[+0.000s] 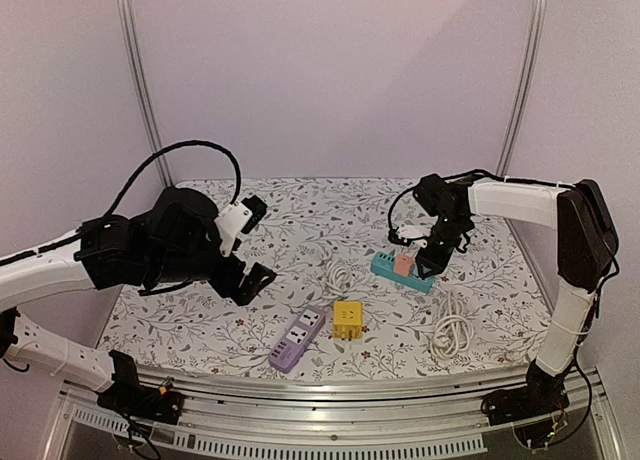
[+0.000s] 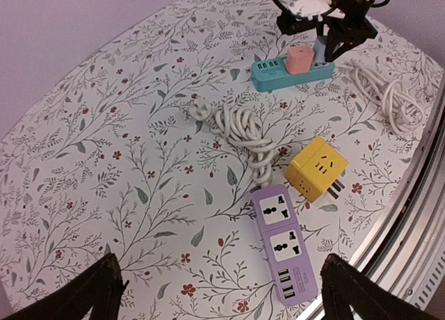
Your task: Insert the plug
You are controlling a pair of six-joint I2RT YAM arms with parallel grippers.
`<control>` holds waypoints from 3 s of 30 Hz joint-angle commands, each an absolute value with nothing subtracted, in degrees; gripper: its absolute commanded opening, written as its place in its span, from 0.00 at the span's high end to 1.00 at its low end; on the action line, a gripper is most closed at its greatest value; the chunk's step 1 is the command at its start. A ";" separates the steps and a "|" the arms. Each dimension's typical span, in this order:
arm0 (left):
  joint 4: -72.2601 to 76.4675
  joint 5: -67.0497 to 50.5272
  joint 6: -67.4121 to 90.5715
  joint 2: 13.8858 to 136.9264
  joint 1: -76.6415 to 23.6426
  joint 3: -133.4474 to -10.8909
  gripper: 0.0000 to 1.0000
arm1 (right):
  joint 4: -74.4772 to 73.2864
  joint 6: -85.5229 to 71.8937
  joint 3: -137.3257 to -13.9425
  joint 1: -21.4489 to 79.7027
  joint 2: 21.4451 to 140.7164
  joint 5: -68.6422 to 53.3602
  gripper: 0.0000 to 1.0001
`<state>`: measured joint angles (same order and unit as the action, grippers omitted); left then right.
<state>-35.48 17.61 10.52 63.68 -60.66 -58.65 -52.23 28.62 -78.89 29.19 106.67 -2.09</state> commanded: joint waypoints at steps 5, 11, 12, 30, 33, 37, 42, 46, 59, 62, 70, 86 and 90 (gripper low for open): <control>-35.65 16.98 9.52 64.89 -60.12 -58.89 0.01 | -52.22 29.10 -76.35 29.00 106.77 -2.43 1.00; -35.30 16.88 9.40 65.59 -60.16 -59.15 0.00 | -53.06 29.22 -76.23 29.00 106.72 -1.64 1.00; -35.31 16.90 9.40 65.68 -60.18 -59.11 0.00 | -53.11 29.34 -76.08 29.00 106.51 -1.47 1.00; -34.38 16.17 9.25 67.99 -60.15 -60.15 0.00 | -51.82 28.27 -74.95 29.07 106.07 -0.80 1.00; -34.45 16.09 9.13 68.27 -60.13 -60.34 0.00 | -51.12 27.55 -75.59 29.28 108.05 0.70 1.00; -34.45 16.17 8.88 68.34 -60.12 -60.51 0.00 | -50.98 26.87 -76.54 30.24 110.69 3.23 1.00; -34.55 16.59 8.94 68.43 -60.18 -60.64 0.01 | -51.35 26.79 -76.56 32.34 112.76 4.44 1.00; -34.46 16.49 8.99 68.84 -60.15 -60.80 0.00 | -51.41 26.22 -76.21 33.22 114.33 4.39 1.00; -33.58 17.41 9.19 72.76 -60.12 -64.06 0.01 | -52.08 23.37 -79.21 33.42 111.42 3.68 0.70; -32.89 18.95 9.90 73.67 -60.12 -65.24 0.00 | -52.96 22.16 -80.54 33.47 109.74 3.37 0.61; -34.10 18.62 13.20 77.01 -58.55 -70.04 0.01 | -54.23 20.28 -81.74 33.45 104.17 4.04 0.09; -47.93 7.46 25.74 97.63 -58.79 -86.41 0.05 | -56.37 0.75 -80.51 33.45 84.25 11.41 0.01; -50.30 5.72 32.07 104.43 -59.78 -92.18 0.08 | -57.41 -11.87 -78.95 33.45 79.51 13.20 0.01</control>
